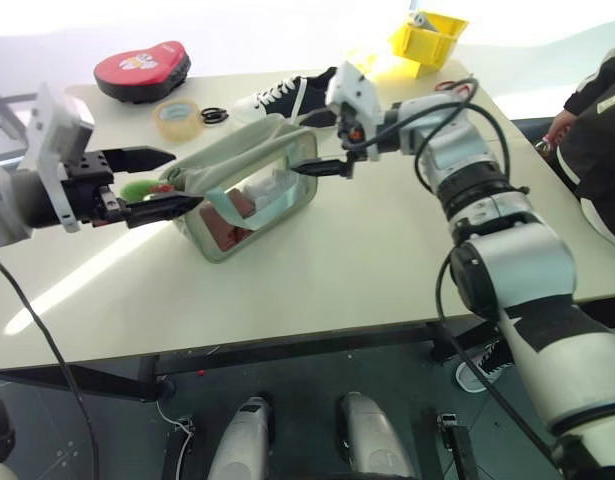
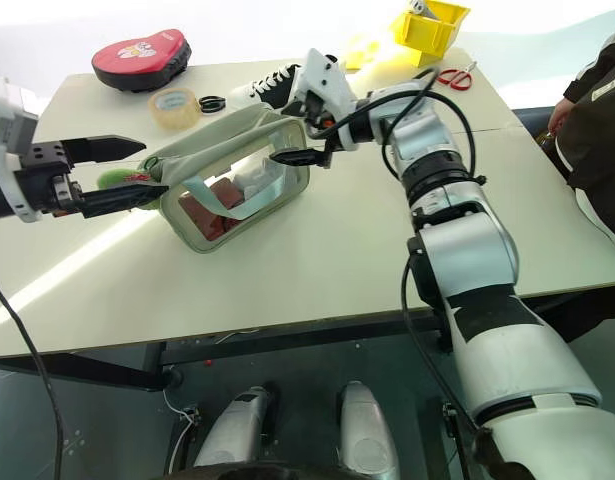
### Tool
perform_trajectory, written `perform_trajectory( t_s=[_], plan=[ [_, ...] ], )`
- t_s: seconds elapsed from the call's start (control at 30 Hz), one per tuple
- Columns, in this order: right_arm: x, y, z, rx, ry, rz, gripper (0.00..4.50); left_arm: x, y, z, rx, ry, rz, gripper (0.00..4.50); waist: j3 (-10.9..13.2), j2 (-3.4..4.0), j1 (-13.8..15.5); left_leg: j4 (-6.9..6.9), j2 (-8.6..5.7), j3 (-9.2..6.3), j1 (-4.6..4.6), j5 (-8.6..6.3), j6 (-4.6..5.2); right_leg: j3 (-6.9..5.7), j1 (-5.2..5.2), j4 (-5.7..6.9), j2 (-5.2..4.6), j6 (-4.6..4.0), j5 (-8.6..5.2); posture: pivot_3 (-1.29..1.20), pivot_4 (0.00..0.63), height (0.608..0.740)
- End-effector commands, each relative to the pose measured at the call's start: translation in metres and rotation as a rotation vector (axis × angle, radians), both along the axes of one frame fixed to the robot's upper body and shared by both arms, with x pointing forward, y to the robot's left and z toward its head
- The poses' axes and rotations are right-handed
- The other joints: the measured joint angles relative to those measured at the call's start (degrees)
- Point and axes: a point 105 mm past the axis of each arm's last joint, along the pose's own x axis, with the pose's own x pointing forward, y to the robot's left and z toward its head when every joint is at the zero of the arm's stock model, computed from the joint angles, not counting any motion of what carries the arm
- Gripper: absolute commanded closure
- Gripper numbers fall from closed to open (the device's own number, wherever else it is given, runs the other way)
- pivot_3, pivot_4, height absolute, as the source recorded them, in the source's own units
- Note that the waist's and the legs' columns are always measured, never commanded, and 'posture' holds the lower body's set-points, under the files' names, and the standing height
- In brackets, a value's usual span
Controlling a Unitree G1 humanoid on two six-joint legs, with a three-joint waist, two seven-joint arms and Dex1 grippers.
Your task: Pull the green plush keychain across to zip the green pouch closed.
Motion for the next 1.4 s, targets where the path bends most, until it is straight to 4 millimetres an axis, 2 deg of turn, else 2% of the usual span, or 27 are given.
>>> perform_trajectory(
  t_s=[0.03,0.17,0.27,0.4,0.47,0.57,0.8,1.0,1.13,1.27,1.33,1.4],
  plan=[
    [0.001,0.009,0.024,0.046,-0.078,-0.012,0.00,-0.010,0.005,0.013,0.011,-0.061,0.042,0.07,0.00,0.00,-0.03,0.00,0.00,0.00,0.00,0.00,0.00,0.00,0.00,0.00,0.00,0.00,0.00,0.00,0.150,0.740],
    [0.000,0.013,0.025,0.034,-0.096,-0.001,0.00,-0.015,0.008,0.011,-0.007,-0.057,0.063,0.07,0.00,0.00,0.00,0.00,0.00,-0.02,0.00,0.00,0.00,0.00,0.00,0.01,0.01,0.00,0.00,0.00,0.150,0.740],
    [0.002,0.017,0.017,-0.020,-0.133,-0.009,0.00,-0.014,0.008,0.009,-0.018,-0.057,0.076,0.07,0.00,0.00,-0.02,0.00,0.00,-0.02,0.01,0.00,-0.01,0.00,0.00,0.02,0.02,0.00,0.00,0.00,0.150,0.740],
    [0.004,0.019,0.001,-0.184,-0.270,-0.006,0.00,-0.015,0.005,0.008,-0.018,-0.055,0.068,0.07,0.00,0.00,-0.08,0.00,0.00,-0.02,0.02,0.01,-0.01,0.00,-0.01,0.05,0.03,0.00,0.00,0.00,0.150,0.740],
    [0.005,0.022,0.003,-0.189,-0.304,-0.016,0.00,-0.015,0.005,0.009,-0.024,-0.057,0.068,0.07,0.00,0.00,-0.12,-0.01,0.00,-0.01,0.02,0.01,-0.02,0.00,-0.03,0.07,0.03,0.00,0.00,0.00,0.150,0.740],
    [0.007,0.023,0.005,-0.226,-0.369,-0.022,0.89,-0.013,0.005,0.007,-0.024,-0.056,0.068,0.00,0.00,0.00,-0.10,-0.01,0.01,-0.02,0.02,0.01,-0.02,0.01,-0.04,0.08,0.04,0.00,0.00,0.00,0.150,0.740],
    [0.007,0.015,0.011,-0.285,-0.483,-0.018,4.48,-0.010,0.004,0.011,-0.032,-0.068,0.058,0.00,0.00,0.00,-0.08,-0.01,0.01,-0.02,0.03,0.02,-0.03,0.01,-0.03,0.08,0.04,-0.01,0.00,0.00,0.150,0.740],
    [0.001,-0.005,0.024,-0.274,-0.484,0.026,4.48,-0.010,0.004,0.012,-0.029,-0.075,0.055,0.00,0.00,0.00,0.11,0.00,0.01,-0.02,0.03,0.02,-0.03,0.01,-0.01,0.08,0.04,-0.01,0.00,0.00,0.150,0.740],
    [-0.012,-0.032,0.037,-0.279,-0.420,0.098,4.48,-0.010,0.015,0.017,-0.040,-0.082,0.089,0.00,0.00,0.00,0.11,0.02,-0.01,-0.03,0.02,0.02,-0.03,0.00,0.03,0.06,0.04,0.00,0.00,0.00,0.150,0.740],
    [-0.021,-0.052,0.021,-0.331,-0.313,0.107,4.48,-0.009,0.019,0.014,-0.035,-0.079,0.099,0.00,-0.01,-0.01,-0.07,0.00,0.00,-0.03,0.03,0.02,-0.03,0.00,0.03,0.07,0.04,0.00,0.00,0.00,0.150,0.740],
    [-0.026,-0.055,0.009,-0.330,-0.228,0.069,4.48,-0.009,0.019,0.015,-0.034,-0.081,0.098,0.00,-0.01,-0.01,-0.18,0.01,0.02,-0.02,0.06,0.01,-0.03,0.01,0.03,0.11,0.05,0.00,0.00,0.00,0.150,0.740],
    [-0.042,-0.053,-0.005,-0.330,-0.138,0.077,4.48,-0.008,0.020,0.016,-0.034,-0.083,0.100,0.00,-0.01,-0.01,-0.06,0.02,0.04,-0.02,0.09,0.01,-0.03,0.02,-0.01,0.24,0.05,-0.01,0.00,0.00,0.150,0.740]
  ],
)
